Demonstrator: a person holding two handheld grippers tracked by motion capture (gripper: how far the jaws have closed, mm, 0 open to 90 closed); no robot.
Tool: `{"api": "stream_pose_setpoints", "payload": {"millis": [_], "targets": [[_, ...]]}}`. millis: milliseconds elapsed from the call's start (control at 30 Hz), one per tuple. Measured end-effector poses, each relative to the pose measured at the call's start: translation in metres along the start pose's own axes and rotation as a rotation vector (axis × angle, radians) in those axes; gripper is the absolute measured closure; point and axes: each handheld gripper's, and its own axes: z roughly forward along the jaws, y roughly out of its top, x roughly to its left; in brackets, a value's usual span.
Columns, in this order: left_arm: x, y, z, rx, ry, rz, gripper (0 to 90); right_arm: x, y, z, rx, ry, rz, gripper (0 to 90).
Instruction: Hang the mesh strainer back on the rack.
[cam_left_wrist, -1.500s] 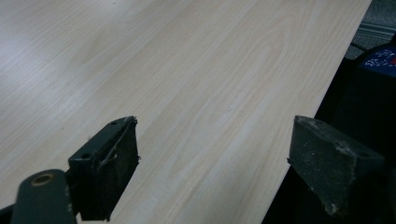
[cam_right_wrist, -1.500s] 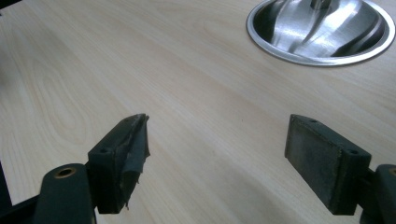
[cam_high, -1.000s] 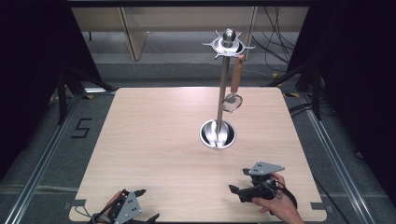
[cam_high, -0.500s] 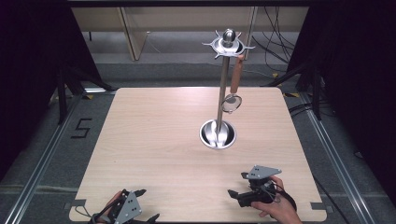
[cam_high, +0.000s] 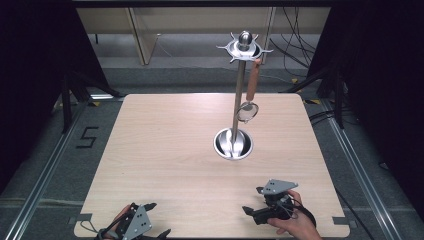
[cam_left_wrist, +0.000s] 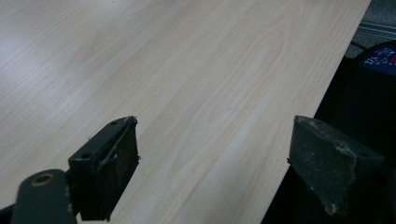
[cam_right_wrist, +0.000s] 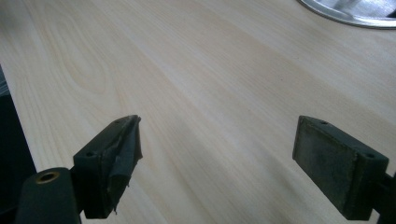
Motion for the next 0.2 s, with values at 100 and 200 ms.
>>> {"api": "stream_pose_setpoints", "payload": {"millis": [100, 200], "targets": [[-0.0002, 0.0000, 0.0002, 0.000, -0.002, -0.003, 15.2, -0.0004, 0.0000, 0.0004, -0.003, 0.001, -0.008, 16.4], [0.0000, -0.0001, 0.0001, 0.000, -0.001, -0.002, 15.2, 0.0002, -0.0001, 0.0010, 0.002, 0.007, -0.002, 16.3]]}}
